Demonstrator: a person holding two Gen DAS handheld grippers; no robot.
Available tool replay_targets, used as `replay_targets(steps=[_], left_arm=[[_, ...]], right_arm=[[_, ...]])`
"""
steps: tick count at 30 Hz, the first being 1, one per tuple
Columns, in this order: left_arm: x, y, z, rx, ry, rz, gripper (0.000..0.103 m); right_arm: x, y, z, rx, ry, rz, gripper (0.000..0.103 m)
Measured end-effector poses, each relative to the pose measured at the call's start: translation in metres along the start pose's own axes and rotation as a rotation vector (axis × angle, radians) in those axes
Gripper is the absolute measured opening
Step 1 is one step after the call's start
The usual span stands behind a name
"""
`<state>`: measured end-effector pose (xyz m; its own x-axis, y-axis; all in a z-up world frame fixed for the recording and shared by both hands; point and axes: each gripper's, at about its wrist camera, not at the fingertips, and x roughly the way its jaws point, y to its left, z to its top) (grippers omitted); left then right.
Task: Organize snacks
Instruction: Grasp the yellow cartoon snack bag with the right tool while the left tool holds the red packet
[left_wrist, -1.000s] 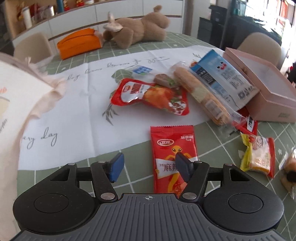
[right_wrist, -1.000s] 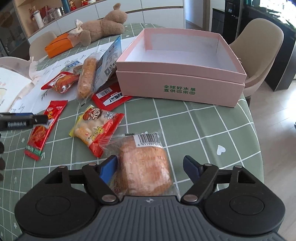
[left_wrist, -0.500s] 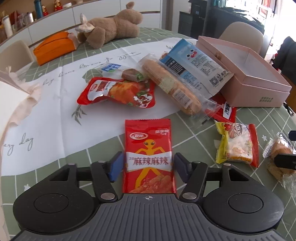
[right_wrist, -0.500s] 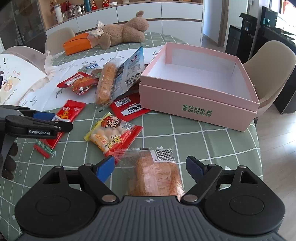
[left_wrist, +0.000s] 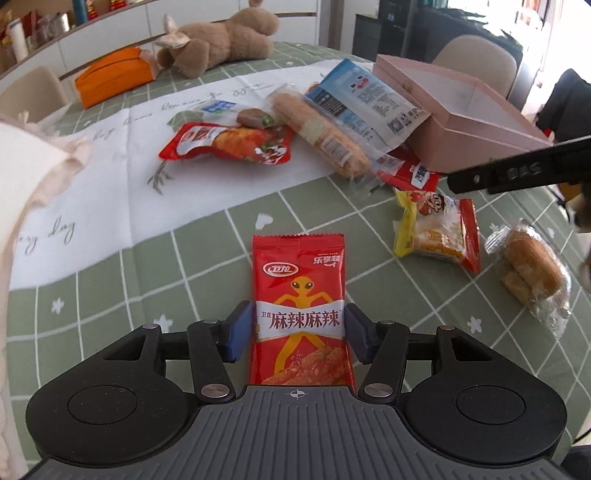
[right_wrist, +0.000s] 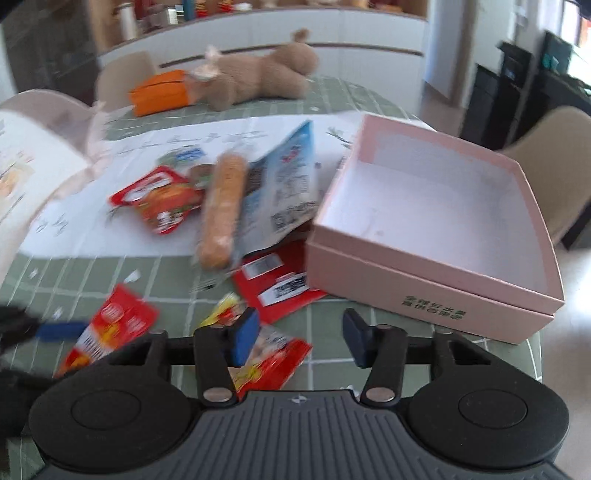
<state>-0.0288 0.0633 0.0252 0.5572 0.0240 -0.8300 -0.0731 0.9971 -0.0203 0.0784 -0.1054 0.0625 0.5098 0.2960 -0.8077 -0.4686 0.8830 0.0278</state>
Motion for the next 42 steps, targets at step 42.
replay_targets(steps=[42], left_arm=[[-0.004, -0.008, -0.01, 0.008, -0.035, 0.026, 0.064]], right_arm=[[0.002, 0.026, -0.022, -0.161, 0.091, 0.102, 0.084]])
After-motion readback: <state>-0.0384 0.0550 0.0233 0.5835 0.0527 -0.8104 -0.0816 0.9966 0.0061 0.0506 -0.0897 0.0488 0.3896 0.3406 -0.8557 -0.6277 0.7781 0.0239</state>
